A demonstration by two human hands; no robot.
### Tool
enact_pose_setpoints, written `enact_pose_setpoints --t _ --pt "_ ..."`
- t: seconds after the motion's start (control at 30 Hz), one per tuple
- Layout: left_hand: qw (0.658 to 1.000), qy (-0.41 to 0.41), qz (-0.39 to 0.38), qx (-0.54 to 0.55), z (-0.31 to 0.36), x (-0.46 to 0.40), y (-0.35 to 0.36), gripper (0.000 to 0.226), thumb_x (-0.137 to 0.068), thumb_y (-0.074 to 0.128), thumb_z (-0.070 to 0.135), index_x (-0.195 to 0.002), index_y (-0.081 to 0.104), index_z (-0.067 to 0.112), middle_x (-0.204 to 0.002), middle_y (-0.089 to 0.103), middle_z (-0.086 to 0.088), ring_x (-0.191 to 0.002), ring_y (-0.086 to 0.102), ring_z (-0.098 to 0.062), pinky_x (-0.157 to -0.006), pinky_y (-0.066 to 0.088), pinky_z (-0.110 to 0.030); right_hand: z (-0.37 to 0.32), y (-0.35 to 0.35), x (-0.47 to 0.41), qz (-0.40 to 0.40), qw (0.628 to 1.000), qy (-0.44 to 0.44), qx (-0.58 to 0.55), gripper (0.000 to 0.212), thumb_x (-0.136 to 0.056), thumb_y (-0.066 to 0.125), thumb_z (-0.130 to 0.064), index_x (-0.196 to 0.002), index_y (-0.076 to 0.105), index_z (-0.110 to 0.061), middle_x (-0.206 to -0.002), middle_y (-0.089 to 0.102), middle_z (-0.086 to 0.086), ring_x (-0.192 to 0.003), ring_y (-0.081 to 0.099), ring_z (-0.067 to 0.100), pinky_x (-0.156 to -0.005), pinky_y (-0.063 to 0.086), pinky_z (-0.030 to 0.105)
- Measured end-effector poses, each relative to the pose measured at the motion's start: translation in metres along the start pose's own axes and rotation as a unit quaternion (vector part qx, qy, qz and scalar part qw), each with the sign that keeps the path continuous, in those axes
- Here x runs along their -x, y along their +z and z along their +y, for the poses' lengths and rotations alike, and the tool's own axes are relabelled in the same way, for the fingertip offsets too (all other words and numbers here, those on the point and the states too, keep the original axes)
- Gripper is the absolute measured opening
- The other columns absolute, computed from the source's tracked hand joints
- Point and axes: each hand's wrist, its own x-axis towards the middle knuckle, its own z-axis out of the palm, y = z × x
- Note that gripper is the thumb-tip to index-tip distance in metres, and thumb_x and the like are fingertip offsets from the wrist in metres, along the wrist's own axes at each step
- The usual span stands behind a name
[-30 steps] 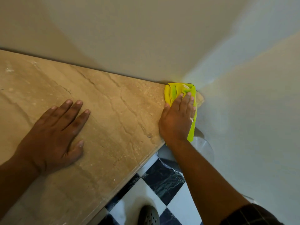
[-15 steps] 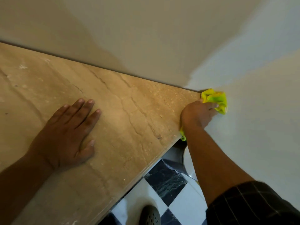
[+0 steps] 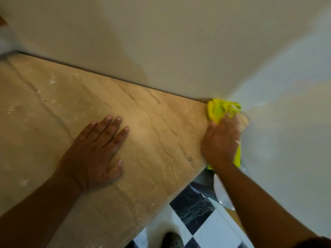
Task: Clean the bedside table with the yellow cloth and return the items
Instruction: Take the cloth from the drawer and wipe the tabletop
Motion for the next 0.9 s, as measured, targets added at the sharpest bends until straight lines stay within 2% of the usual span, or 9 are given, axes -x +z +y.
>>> enact_pose_setpoints --t 0.07,0.13,0.33,0.43,0.57,0.63,0.73,0.83,0.9 --pt "1.000 -0.007 0.000 0.007 0.001 0.001 0.000 0.087 -0.069 0.051 0.048 -0.148 0.037 0.014 -0.158 0.027 -0.014 -0.145 0.027 -0.033 -0.114 0.026 -0.052 -0.006 -0.004 -0.011 -0.001 0.995 0.097 -0.025 0.063 -0.104 0.030 -0.034 -0.154 0.011 -0.001 -0.161 0.004 0.025 -0.149 0.006 0.038 -0.120 0.008 0.048" --pt "1.000 -0.007 -0.007 0.012 0.000 0.001 0.000 0.089 -0.068 0.052 0.049 -0.149 0.035 0.016 -0.159 0.025 -0.014 -0.146 0.024 -0.033 -0.115 0.024 -0.052 -0.020 -0.003 -0.010 0.000 0.990 0.136 -0.025 0.062 -0.104 0.029 -0.033 -0.154 0.009 0.000 -0.161 0.002 0.025 -0.150 0.003 0.037 -0.120 0.008 0.051" --pt "0.999 -0.013 0.013 0.028 0.000 0.003 0.003 0.090 -0.068 0.051 0.049 -0.150 0.032 0.017 -0.161 0.019 -0.013 -0.150 0.013 -0.030 -0.120 0.011 -0.049 -0.094 -0.003 0.009 0.001 0.987 0.159 -0.036 0.062 -0.103 0.035 -0.031 -0.152 0.013 0.001 -0.160 0.008 0.027 -0.148 0.010 0.042 -0.118 0.013 0.055" --pt "0.999 -0.025 0.019 0.015 -0.002 0.003 0.004 0.091 -0.074 0.045 0.050 -0.153 0.022 0.011 -0.162 0.012 -0.015 -0.150 0.007 -0.030 -0.121 0.007 -0.048 -0.156 0.006 0.028 -0.030 0.995 0.090 -0.044 0.063 -0.103 0.033 -0.032 -0.152 0.012 0.002 -0.160 0.005 0.027 -0.149 0.006 0.038 -0.119 0.009 0.050" --pt "0.985 -0.160 0.069 0.020 0.001 0.009 -0.004 0.091 -0.079 0.044 0.044 -0.152 0.009 0.004 -0.161 0.007 -0.022 -0.150 0.005 -0.034 -0.120 0.015 -0.050 -0.213 0.010 0.041 -0.041 0.995 0.044 -0.084 0.065 -0.103 0.031 -0.037 -0.152 0.014 0.003 -0.160 0.008 0.026 -0.150 0.003 0.035 -0.120 0.005 0.046" --pt "0.963 -0.256 0.076 0.045 -0.006 0.024 -0.006 0.087 -0.079 0.044 0.041 -0.151 0.013 0.003 -0.159 0.016 -0.023 -0.148 0.013 -0.037 -0.117 0.023 -0.053 -0.235 0.014 0.056 -0.056 0.995 -0.001 -0.079 0.067 -0.102 0.032 -0.038 -0.152 0.015 0.003 -0.159 0.008 0.027 -0.150 0.005 0.036 -0.119 0.003 0.046" --pt "0.925 -0.373 0.049 0.049 -0.026 0.069 -0.012 0.080 -0.082 0.039 0.040 -0.148 0.024 -0.003 -0.154 0.024 -0.029 -0.145 0.022 -0.042 -0.116 0.022 -0.055 -0.281 0.019 0.083 -0.112 0.981 -0.118 -0.104 0.069 -0.102 0.030 -0.042 -0.153 0.012 0.000 -0.161 0.000 0.023 -0.151 -0.003 0.032 -0.119 -0.003 0.044" --pt "0.909 -0.414 0.041 0.037 -0.042 0.106 -0.025 0.073 -0.087 0.034 0.038 -0.145 0.031 -0.007 -0.153 0.026 -0.031 -0.144 0.023 -0.042 -0.116 0.020 -0.054 -0.307 0.010 0.088 -0.153 0.961 -0.179 -0.144 0.065 -0.103 0.030 -0.040 -0.153 0.017 -0.002 -0.162 0.002 0.020 -0.151 -0.001 0.030 -0.120 0.001 0.044" --pt "0.906 -0.418 0.037 0.051 -0.041 0.106 -0.034 0.072 -0.088 0.031 0.038 -0.145 0.032 -0.006 -0.153 0.027 -0.031 -0.144 0.025 -0.041 -0.117 0.022 -0.052 -0.289 -0.004 0.077 -0.160 0.936 -0.211 -0.233 0.054 -0.104 0.033 -0.031 -0.149 0.033 -0.002 -0.160 0.018 0.019 -0.150 0.014 0.030 -0.120 0.011 0.037"
